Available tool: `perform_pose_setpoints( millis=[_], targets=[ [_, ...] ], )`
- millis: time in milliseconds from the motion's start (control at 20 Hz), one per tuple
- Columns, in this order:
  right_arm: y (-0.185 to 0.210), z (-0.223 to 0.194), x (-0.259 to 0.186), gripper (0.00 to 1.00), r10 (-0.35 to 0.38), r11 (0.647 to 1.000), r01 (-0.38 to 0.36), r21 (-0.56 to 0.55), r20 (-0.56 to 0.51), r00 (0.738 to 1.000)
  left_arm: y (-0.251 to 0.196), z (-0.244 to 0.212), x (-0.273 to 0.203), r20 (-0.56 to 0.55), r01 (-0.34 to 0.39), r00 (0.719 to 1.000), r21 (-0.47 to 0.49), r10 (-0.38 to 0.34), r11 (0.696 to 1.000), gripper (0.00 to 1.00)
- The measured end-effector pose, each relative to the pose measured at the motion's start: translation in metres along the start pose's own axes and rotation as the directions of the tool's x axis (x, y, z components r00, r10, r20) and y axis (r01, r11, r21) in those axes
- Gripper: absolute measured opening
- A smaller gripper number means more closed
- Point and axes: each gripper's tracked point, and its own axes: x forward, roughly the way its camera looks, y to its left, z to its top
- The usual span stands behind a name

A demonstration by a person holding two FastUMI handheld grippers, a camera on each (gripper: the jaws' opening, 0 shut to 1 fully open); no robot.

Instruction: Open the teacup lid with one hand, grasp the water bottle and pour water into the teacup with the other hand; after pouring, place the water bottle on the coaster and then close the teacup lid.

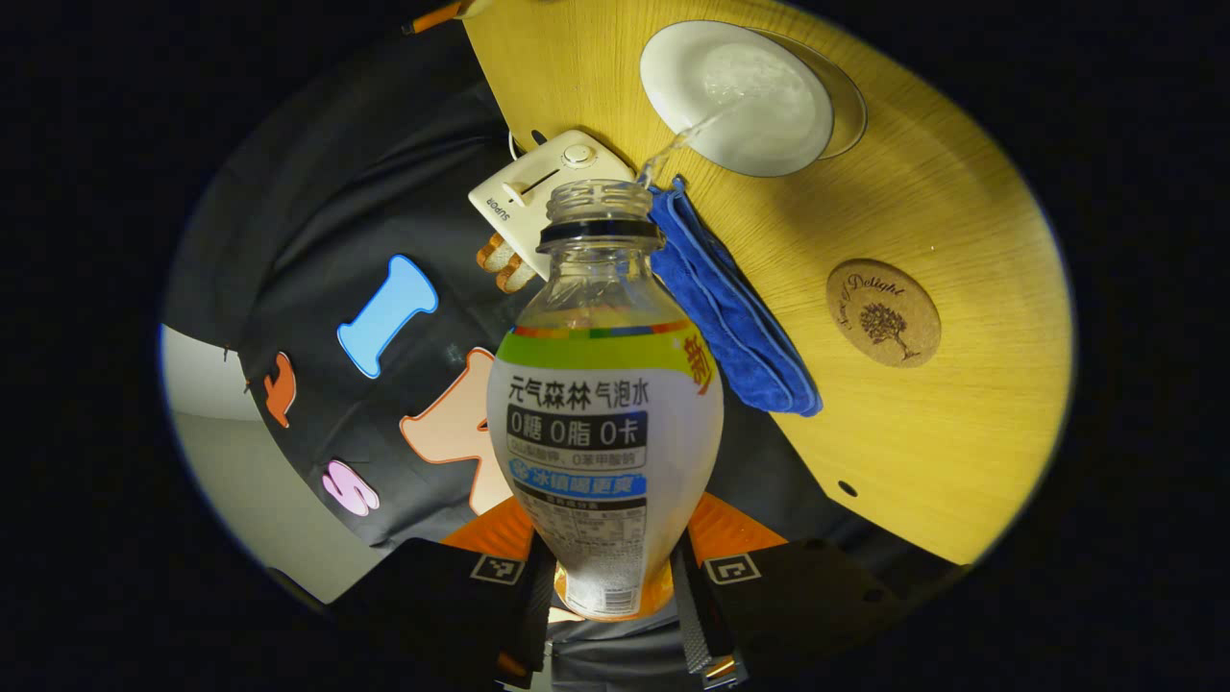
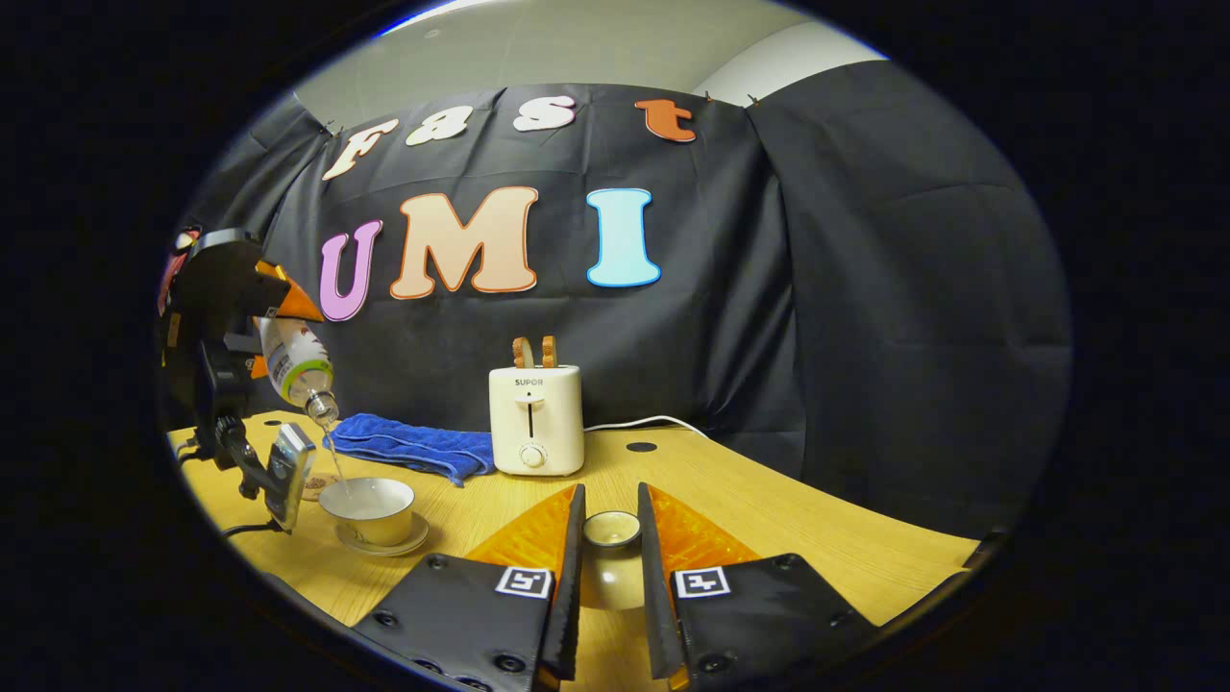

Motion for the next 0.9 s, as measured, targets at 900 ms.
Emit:
perform_pose_setpoints(
  millis=[900],
  targets=[
    [-0.001, -0.001, 0.001, 0.33, -0.004, 1.000, 0.004, -0.001, -0.002, 1.000, -0.059, 0.021, -0.003, 0.240, 0.245, 0.969, -0.960, -0.053, 0.135, 0.52]
  ],
)
